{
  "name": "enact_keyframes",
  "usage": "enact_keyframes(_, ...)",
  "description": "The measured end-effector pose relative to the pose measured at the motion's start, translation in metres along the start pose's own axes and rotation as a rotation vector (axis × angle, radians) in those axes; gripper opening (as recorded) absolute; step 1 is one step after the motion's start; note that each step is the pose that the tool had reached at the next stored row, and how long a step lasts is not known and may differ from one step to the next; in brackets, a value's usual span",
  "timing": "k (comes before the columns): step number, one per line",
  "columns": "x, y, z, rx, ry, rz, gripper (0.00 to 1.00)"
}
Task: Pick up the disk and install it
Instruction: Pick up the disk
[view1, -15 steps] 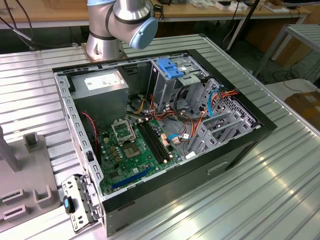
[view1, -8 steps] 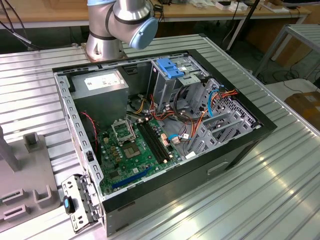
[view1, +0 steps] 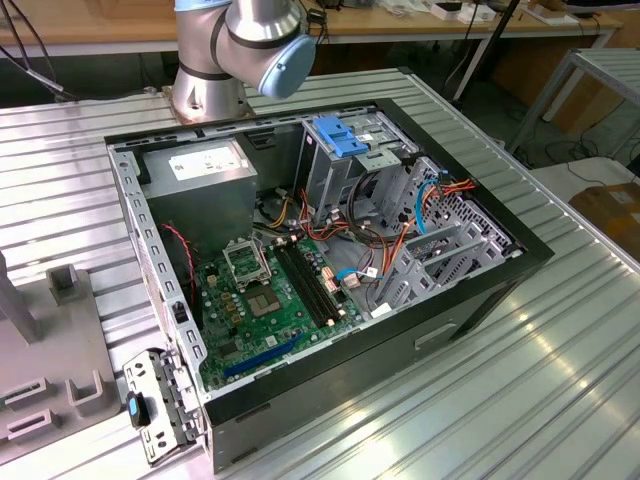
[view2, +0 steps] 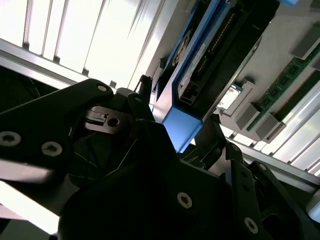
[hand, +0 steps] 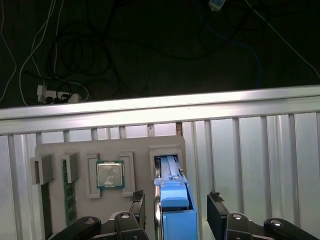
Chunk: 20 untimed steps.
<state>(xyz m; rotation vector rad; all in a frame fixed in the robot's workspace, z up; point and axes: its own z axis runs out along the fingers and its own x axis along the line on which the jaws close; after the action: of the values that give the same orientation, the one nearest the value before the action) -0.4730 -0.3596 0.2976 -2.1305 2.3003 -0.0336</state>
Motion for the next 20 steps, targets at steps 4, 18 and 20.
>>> enact_keyframes(4,-0.0002,0.0000,0.0002,-0.0001,0.0000,0.001,0.61)
enact_keyframes(18,0.0001,0.0000,0.0002,-0.0002,0.0000,0.004,0.46)
enact_keyframes(20,0.0003,0.0000,0.0003,-0.0002,0.0002,0.013,0.46)
